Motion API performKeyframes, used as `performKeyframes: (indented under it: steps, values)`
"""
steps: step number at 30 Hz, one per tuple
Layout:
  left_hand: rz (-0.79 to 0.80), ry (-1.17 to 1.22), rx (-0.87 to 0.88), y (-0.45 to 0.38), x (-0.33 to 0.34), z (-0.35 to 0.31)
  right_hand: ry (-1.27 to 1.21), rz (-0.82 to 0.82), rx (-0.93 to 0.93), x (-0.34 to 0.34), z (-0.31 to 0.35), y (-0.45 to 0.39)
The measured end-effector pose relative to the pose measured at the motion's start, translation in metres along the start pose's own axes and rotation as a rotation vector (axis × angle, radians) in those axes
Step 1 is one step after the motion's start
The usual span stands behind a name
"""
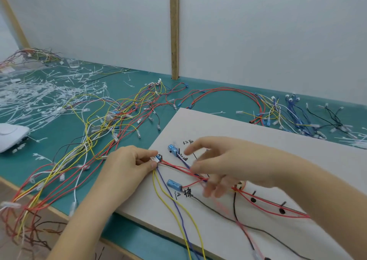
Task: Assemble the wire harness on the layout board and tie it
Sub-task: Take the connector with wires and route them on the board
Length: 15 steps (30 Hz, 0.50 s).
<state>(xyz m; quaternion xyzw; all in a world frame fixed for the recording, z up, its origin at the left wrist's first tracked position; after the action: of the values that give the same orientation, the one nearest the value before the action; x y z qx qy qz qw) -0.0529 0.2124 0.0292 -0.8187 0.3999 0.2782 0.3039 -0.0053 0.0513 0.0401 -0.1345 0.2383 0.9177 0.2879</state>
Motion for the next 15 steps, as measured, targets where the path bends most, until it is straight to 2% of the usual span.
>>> performKeyframes:
  steps: [3,9,15]
  values:
    - [-0.040,0.065,-0.013,0.002,-0.004,0.000,0.005,-0.016,-0.046,0.026,0.008,-0.027]
    - [-0.042,0.002,0.000,0.003,-0.002,0.000,0.456,-0.225,-0.194,0.024,0.022,-0.052]
    - [-0.037,-0.123,0.081,0.005,-0.002,-0.011,0.629,-0.312,-0.292,0.029,0.030,-0.053]
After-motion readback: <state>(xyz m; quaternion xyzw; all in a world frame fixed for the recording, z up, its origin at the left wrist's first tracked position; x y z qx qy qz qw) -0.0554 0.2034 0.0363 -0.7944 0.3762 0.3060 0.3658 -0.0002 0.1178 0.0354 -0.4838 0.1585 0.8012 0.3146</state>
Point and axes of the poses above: each hand's wrist, its own y-axis away from the middle knuckle, its own x-axis out of the palm, z = x × y, the point moved 10 cm from there along -y, towards the middle knuckle, and after that the axes turned 6 degrees about -z, right-handed, at the moved point
